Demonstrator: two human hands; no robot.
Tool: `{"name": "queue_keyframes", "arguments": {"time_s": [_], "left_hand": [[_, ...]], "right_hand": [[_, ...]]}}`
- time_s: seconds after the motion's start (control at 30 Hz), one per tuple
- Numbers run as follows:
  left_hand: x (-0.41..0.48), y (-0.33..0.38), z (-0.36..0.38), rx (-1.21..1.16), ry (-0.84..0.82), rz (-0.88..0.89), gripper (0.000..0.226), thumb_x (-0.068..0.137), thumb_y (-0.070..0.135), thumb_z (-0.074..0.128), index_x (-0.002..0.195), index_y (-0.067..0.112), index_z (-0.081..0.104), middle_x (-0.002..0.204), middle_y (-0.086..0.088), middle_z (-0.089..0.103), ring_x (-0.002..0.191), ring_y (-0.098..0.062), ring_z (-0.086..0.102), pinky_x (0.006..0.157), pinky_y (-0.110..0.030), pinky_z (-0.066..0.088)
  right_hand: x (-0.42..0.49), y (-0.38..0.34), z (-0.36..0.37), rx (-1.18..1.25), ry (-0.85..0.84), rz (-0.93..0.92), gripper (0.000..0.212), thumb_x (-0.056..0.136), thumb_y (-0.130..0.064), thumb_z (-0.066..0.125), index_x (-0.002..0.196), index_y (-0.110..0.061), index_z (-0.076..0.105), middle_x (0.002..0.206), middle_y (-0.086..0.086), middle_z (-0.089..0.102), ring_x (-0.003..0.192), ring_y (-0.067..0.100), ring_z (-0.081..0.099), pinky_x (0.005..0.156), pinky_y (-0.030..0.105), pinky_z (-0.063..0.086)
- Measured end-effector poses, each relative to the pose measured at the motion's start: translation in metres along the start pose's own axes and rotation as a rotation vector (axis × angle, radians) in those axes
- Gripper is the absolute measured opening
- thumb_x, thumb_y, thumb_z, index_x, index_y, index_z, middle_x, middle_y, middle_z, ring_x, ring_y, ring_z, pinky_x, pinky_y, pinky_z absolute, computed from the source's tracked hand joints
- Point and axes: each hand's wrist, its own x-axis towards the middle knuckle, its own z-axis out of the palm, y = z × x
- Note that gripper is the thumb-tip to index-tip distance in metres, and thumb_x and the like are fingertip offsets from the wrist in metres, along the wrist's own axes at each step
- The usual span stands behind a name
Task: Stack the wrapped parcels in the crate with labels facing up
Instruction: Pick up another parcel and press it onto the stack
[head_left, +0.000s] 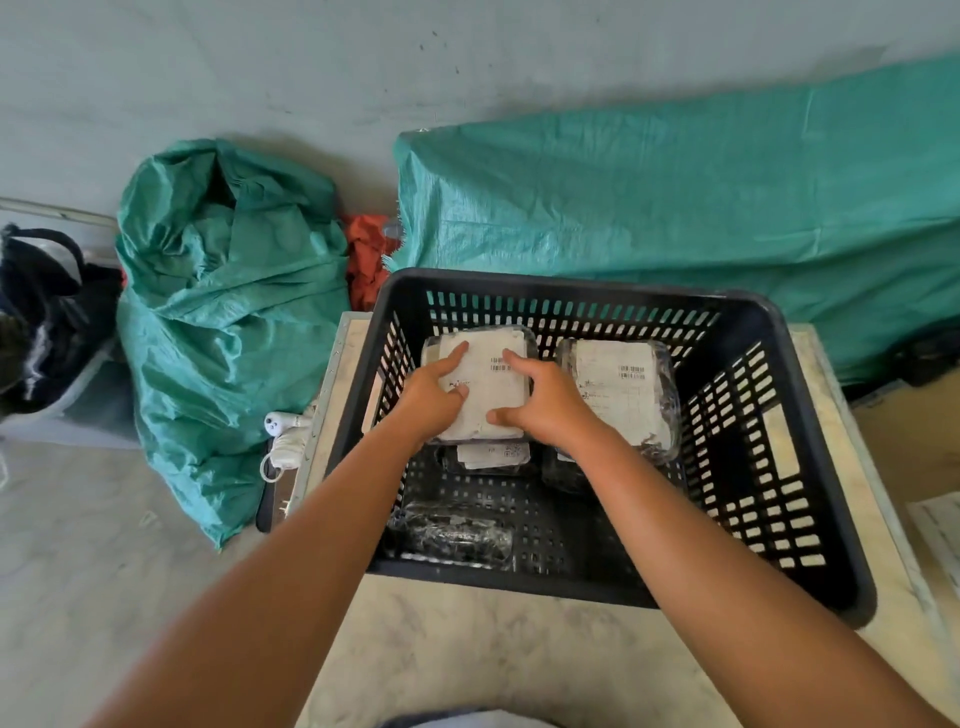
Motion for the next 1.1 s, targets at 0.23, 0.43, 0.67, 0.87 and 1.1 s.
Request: {"name": "queue_keyframes", "arguments": {"time_s": [0.23, 0.43, 0.67, 0.87, 1.1], "left_hand": [[0.021, -0.034, 0.018, 0.108, -0.146, -0.042, 0.076, 0.099, 0.002, 0.053, 0.156, 0.044, 0.025, 0.146, -0.012, 0.044, 0.095, -0.024, 0.063, 0.058, -0.019, 0.051], [0.031, -0.048, 0.025, 0.153, -0.160, -0.008, 0.082, 0.098, 0.002, 0.055, 0.157, 0.046, 0.018, 0.159, -0.011, 0.024, 0.133, -0.027, 0.044, 0.094, -0.025, 0.049], [0.033, -0.050, 0.031, 0.274, -0.181, -0.001, 0.087, 0.099, 0.002, 0.053, 0.159, 0.040, 0.003, 0.165, -0.002, -0.027, 0.155, -0.028, 0.007, 0.102, -0.023, 0.041], [0.031, -0.048, 0.031, 0.280, -0.187, 0.000, 0.087, 0.099, 0.002, 0.052, 0.158, 0.043, 0.002, 0.164, 0.005, -0.030, 0.154, -0.027, 0.012, 0.091, -0.027, 0.053], [0.030, -0.042, 0.032, 0.307, -0.173, -0.023, 0.085, 0.098, 0.004, 0.053, 0.158, 0.044, 0.008, 0.166, 0.004, -0.025, 0.151, -0.027, 0.021, 0.083, -0.021, 0.047]], "right_hand": [[0.018, 0.021, 0.021, -0.200, -0.056, 0.127, 0.108, 0.081, -0.026, 0.086, 0.163, -0.023, 0.016, 0.159, 0.014, 0.037, 0.138, 0.031, 0.047, 0.111, 0.038, 0.044], [0.027, 0.026, 0.032, -0.292, -0.115, 0.198, 0.104, 0.090, -0.020, 0.076, 0.164, -0.028, 0.002, 0.168, 0.025, 0.000, 0.146, 0.037, 0.036, 0.110, 0.036, 0.041], [0.032, 0.024, 0.030, -0.322, -0.130, 0.264, 0.104, 0.091, -0.020, 0.076, 0.164, -0.026, 0.003, 0.165, 0.022, -0.021, 0.149, 0.036, 0.031, 0.112, 0.034, 0.039], [0.028, 0.022, 0.033, -0.376, -0.140, 0.271, 0.101, 0.094, -0.020, 0.072, 0.164, -0.024, -0.001, 0.164, 0.022, -0.025, 0.149, 0.035, 0.031, 0.112, 0.033, 0.038], [0.025, 0.014, 0.033, -0.376, -0.147, 0.297, 0.101, 0.097, -0.018, 0.069, 0.164, -0.020, -0.006, 0.162, 0.024, -0.029, 0.152, 0.036, 0.026, 0.115, 0.033, 0.035]]}}
